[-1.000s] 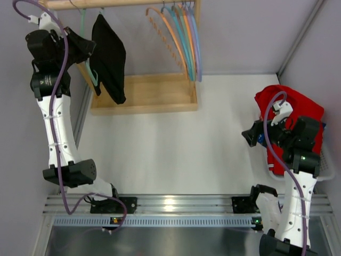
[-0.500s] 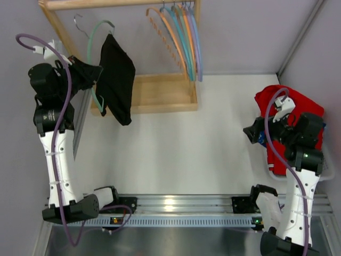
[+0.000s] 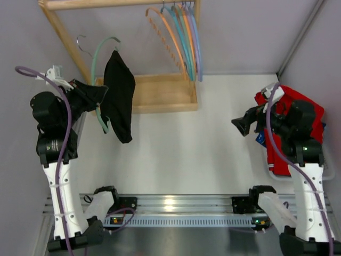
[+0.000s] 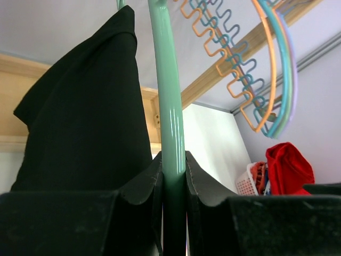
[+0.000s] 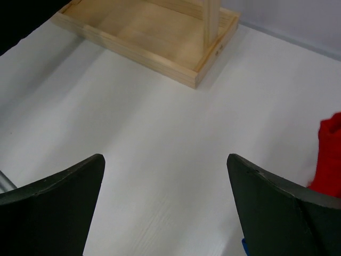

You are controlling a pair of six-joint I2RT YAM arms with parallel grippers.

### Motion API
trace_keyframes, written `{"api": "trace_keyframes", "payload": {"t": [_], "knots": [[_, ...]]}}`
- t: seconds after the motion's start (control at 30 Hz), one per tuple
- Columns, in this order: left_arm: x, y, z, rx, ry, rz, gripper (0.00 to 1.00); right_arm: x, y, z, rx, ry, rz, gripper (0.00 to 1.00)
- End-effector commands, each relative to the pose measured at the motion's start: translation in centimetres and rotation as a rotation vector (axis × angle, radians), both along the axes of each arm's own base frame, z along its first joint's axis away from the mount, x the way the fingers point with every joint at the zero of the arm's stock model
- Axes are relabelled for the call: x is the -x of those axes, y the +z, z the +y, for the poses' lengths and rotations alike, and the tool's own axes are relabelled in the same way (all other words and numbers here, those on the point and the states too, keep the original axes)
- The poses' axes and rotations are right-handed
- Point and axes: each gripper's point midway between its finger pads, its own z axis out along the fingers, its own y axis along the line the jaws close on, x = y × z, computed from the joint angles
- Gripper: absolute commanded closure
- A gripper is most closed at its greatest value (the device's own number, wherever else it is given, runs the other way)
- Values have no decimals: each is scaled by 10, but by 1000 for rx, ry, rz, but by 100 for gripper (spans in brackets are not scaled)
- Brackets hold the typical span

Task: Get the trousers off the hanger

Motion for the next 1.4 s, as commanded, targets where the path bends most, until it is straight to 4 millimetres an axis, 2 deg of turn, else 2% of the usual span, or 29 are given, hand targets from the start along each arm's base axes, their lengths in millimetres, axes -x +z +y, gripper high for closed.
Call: {"api": "trace_keyframes", "payload": {"t": [0.0,0.07,0.13,0.17,0.2,0.23,0.27,0.3,0.33,0.37,0.43,0.47,0.5,0.53,0.57,0.63,0.67,0.7,0.9,0.97,1.0,1.07,1.27,1.37], "knots": [[19,47,-10,11,-39,-191,100,-12,44,37,19,82,-152,1],[23,45,-13,30,-46,-184,100,-9,58,63,-6,167,-183,1],[26,45,-13,36,-44,-187,100,-25,73,72,5,163,-235,1],[27,46,-13,49,-43,-182,100,-23,78,91,10,214,-257,1],[27,46,-14,59,-45,-182,100,-32,90,100,26,218,-301,1],[28,47,-15,78,-48,-174,100,-32,96,112,28,243,-326,1],[28,48,-15,86,-49,-174,100,-23,101,136,21,312,-348,1],[29,48,-16,96,-54,-169,100,-29,99,148,41,315,-364,1],[29,49,-16,107,-54,-168,100,-26,110,163,29,341,-407,1],[31,50,-17,110,-54,-172,100,-9,113,188,17,415,-427,1],[31,52,-17,111,-52,-175,100,-4,112,218,35,468,-461,1],[31,52,-16,111,-49,-175,100,17,110,242,33,539,-475,1],[30,53,-16,113,-47,-175,100,19,105,257,56,561,-486,1],[32,55,-16,121,-50,-176,100,27,106,270,47,589,-503,1],[31,55,-17,127,-55,-173,100,46,107,287,31,642,-513,1],[30,57,-18,140,-62,-167,100,53,103,309,20,666,-506,1],[30,57,-19,141,-68,-166,100,65,108,321,-12,687,-519,1],[29,57,-19,143,-68,-164,100,65,107,333,-33,685,-493,1],[30,61,-21,159,-75,-166,100,78,118,383,-104,719,-485,1],[32,64,-22,158,-84,-168,100,82,110,399,-98,745,-471,1],[33,65,-22,157,-86,-171,100,85,119,403,-127,756,-477,1],[35,66,-24,159,-94,-175,100,91,123,413,-146,783,-491,1],[38,70,-26,173,-106,-176,100,88,112,440,-143,803,-484,1],[40,73,-28,182,-114,-178,100,79,97,451,-98,793,-493,0]]}}
